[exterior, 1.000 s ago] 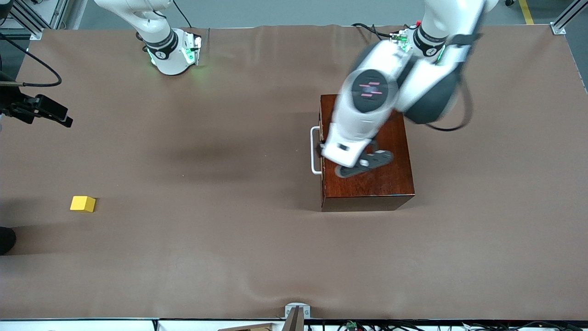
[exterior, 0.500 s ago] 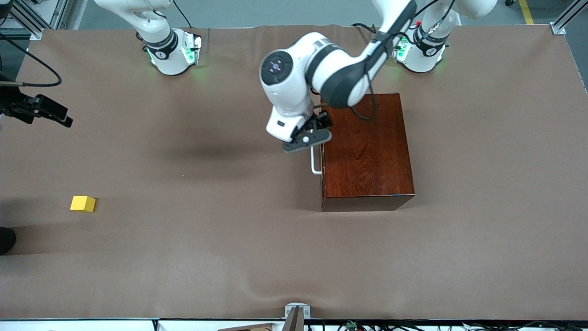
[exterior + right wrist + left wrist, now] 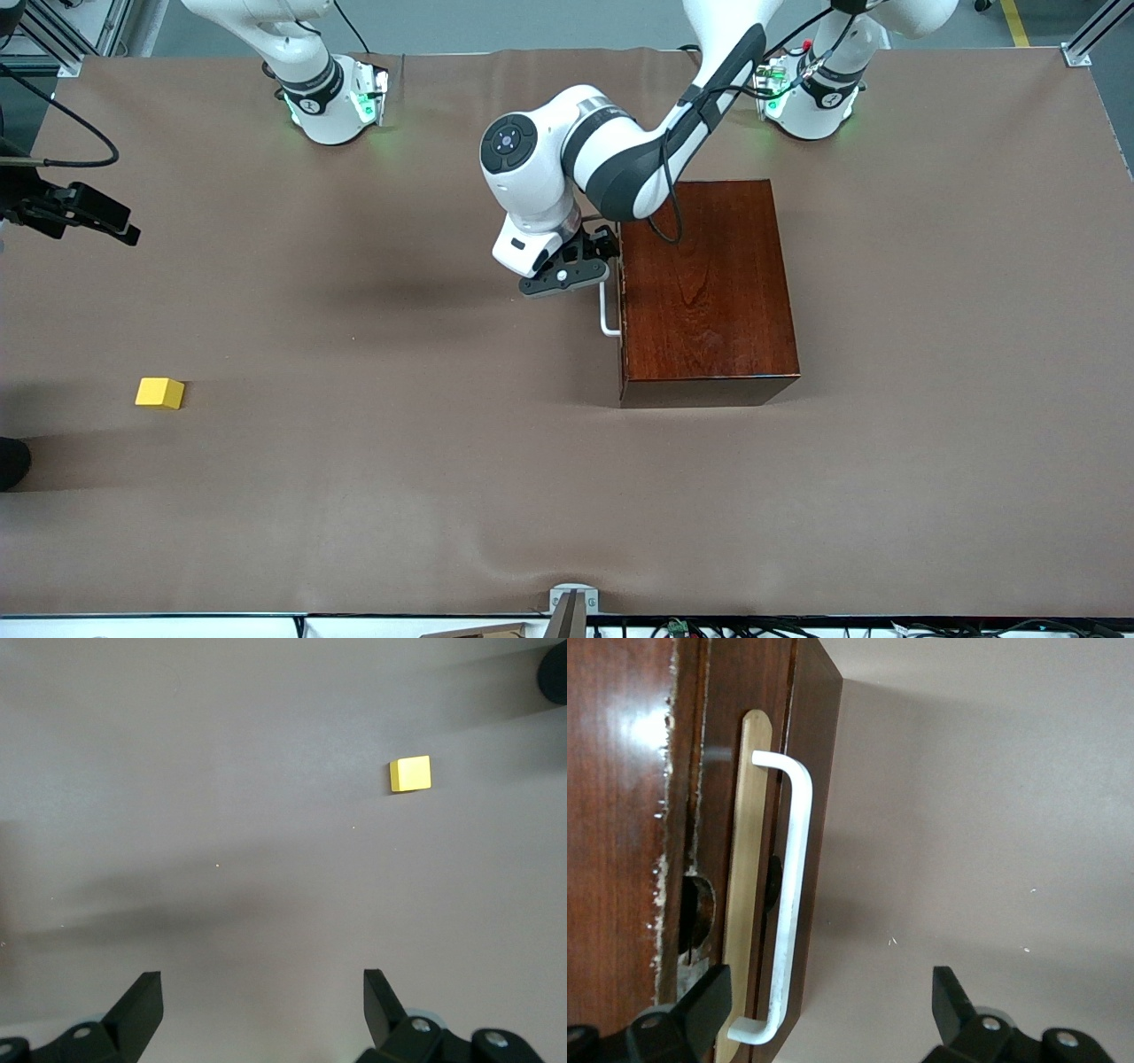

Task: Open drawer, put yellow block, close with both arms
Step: 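Hook the white handle with the left gripper and start pulling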

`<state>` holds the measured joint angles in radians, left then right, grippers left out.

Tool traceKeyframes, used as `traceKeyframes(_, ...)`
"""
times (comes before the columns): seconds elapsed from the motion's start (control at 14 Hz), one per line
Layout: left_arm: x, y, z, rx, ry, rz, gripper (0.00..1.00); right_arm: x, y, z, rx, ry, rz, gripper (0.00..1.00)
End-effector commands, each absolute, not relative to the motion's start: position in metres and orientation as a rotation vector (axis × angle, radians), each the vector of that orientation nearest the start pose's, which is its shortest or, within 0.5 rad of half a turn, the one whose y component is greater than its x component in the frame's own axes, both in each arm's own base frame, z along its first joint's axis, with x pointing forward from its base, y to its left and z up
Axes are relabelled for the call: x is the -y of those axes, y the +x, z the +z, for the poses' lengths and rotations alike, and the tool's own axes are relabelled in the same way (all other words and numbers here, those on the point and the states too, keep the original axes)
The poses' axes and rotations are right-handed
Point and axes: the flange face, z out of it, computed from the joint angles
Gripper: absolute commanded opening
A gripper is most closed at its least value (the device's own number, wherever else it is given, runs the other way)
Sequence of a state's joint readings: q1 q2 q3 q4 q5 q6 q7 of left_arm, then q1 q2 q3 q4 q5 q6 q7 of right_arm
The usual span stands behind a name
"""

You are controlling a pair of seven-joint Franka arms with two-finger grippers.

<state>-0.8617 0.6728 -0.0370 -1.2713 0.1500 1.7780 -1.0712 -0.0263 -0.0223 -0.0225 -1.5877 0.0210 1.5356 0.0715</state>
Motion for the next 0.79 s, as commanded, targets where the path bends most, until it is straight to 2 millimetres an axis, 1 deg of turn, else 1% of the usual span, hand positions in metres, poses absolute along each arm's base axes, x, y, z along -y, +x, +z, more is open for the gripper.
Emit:
traceKeyframes(0.0, 0.554, 0.466, 0.336, 0.133, -2.91, -0.04, 1.0, 0.023, 0.544, 0.628, -0.19, -3.103, 0.041, 1.0)
traceKeyframes(0.29, 0.552, 0.465, 0.314, 0.107, -2.883, -0.012, 1.0, 0.025, 0.544, 0.628, -0.194, -3.103, 0.041, 1.0)
traceKeyframes(0.5, 0.552, 0.466, 0.304, 0.105, -2.872, -0.006, 1.0, 0.025, 0.544, 0.628, -0.194, -3.103, 0.041, 1.0)
traceKeyframes(0.57, 0.552, 0.466, 0.297, 0.104, -2.864, 0.003, 1.0, 0.025, 0.544, 0.628, -0.194, -3.103, 0.039, 1.0)
traceKeyframes(0.71, 0.553, 0.467, 0.292, 0.101, -2.866, -0.008, 1.0, 0.025, 0.544, 0.628, -0.194, -3.103, 0.041, 1.0)
